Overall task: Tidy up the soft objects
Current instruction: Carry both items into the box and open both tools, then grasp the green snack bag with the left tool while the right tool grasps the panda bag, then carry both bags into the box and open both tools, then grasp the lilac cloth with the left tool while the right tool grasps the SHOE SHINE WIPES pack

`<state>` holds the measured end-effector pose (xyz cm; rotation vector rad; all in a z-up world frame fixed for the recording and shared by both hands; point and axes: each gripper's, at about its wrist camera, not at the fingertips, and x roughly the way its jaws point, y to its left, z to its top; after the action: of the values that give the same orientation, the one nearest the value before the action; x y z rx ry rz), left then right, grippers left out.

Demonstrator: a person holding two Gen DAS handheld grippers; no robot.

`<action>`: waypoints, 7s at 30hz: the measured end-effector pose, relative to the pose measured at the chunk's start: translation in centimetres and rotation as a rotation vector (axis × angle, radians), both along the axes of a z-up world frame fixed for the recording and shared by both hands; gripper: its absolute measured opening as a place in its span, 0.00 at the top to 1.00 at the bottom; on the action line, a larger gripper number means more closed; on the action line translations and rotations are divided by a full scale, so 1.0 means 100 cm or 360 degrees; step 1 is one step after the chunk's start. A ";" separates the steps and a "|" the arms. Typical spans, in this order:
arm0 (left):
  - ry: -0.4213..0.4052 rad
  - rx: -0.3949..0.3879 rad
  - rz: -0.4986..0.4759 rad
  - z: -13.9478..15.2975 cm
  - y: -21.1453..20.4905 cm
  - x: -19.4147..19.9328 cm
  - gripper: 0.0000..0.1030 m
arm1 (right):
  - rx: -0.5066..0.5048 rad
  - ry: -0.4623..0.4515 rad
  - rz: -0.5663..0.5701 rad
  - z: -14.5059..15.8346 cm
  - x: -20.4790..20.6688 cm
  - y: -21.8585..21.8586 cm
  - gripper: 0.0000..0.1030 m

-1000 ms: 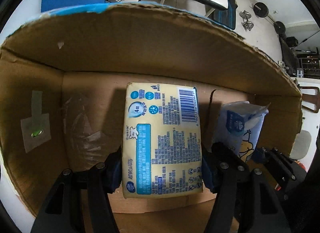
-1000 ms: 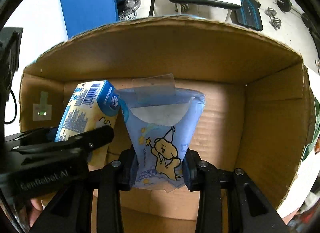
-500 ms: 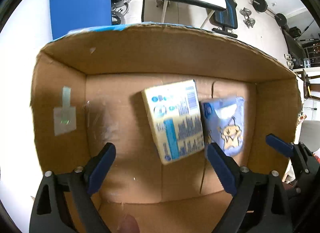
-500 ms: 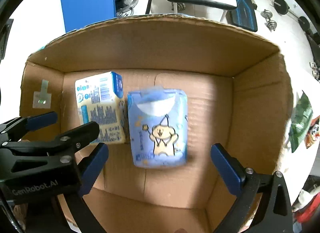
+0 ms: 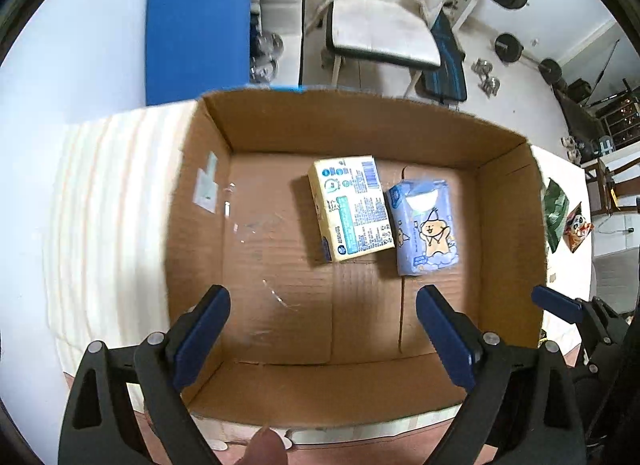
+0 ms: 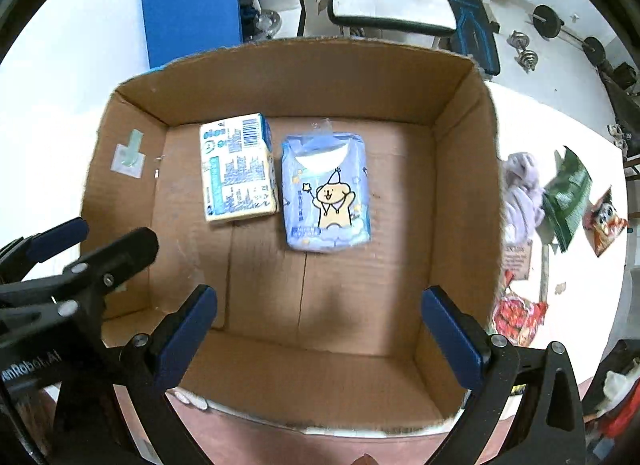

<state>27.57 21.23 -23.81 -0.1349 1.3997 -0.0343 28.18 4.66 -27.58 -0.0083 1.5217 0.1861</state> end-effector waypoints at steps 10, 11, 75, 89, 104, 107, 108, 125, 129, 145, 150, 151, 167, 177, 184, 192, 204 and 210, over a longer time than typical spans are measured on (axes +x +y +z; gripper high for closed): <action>-0.0233 0.0124 -0.0020 0.044 -0.023 -0.032 0.08 | 0.0091 -0.0245 -0.0049 0.044 -0.038 -0.020 0.00; -0.0243 0.0126 -0.0032 0.044 -0.027 -0.033 0.08 | 0.0091 -0.0320 -0.0039 0.054 -0.044 -0.024 0.00; 0.0427 0.0360 -0.0838 -0.170 -0.461 0.130 0.54 | -0.0355 0.0018 0.0030 -0.102 0.117 -0.455 0.24; 0.0434 0.0195 -0.0551 -0.161 -0.425 0.140 0.64 | -0.0322 0.0168 -0.0191 -0.150 0.120 -0.431 0.64; 0.0176 -0.0085 -0.0428 -0.040 -0.367 0.086 0.67 | 0.0173 0.0003 -0.0447 -0.057 0.069 -0.408 0.65; 0.0095 -0.0141 -0.0383 -0.008 -0.332 0.065 0.67 | 0.0249 -0.0042 -0.0415 -0.032 0.050 -0.366 0.65; 0.0066 -0.0150 -0.0362 0.001 -0.319 0.059 0.67 | 0.0277 -0.0060 -0.0392 -0.023 0.045 -0.353 0.65; -0.0043 0.0031 0.0118 0.045 -0.061 0.025 0.67 | 0.0404 -0.0163 -0.0114 0.036 0.035 -0.131 0.65; 0.0026 0.0066 0.0174 0.022 -0.029 0.033 0.66 | 0.0330 -0.0140 -0.0088 0.016 0.056 -0.091 0.65; 0.0300 0.0101 0.0193 -0.072 0.019 0.085 0.66 | 0.0049 -0.0063 -0.0055 -0.071 0.118 -0.038 0.65; 0.0361 0.0102 0.0156 -0.089 0.017 0.095 0.65 | -0.0004 -0.0055 -0.0046 -0.082 0.128 -0.036 0.65; 0.0368 0.0112 0.0143 -0.091 0.016 0.096 0.65 | -0.0013 -0.0055 -0.0045 -0.084 0.129 -0.036 0.65; 0.0200 0.0158 0.0213 -0.049 0.030 0.080 0.09 | -0.0026 -0.0079 -0.0071 -0.065 0.122 -0.033 0.07; 0.0083 0.0261 0.0147 -0.039 0.013 0.038 0.02 | -0.0003 -0.0070 -0.0070 -0.060 0.078 -0.034 0.00; 0.0040 0.0238 0.0129 -0.027 0.004 0.003 0.02 | -0.0016 -0.0117 -0.0062 -0.045 0.046 -0.037 0.00; -0.0079 0.0214 0.0122 0.009 -0.007 -0.043 0.02 | 0.0011 -0.0225 -0.0037 -0.005 0.007 -0.047 0.00; -0.0218 0.0209 0.0033 0.071 -0.044 -0.085 0.02 | 0.0218 -0.0334 -0.0078 0.060 -0.053 -0.085 0.00; -0.0266 0.0285 -0.0193 0.087 -0.119 -0.058 0.02 | 0.0258 -0.0306 -0.0366 0.057 -0.060 -0.177 0.00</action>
<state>21.80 9.29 -15.10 0.1003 1.2361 -0.0200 22.14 -13.07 -21.89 0.2695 1.3009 0.1202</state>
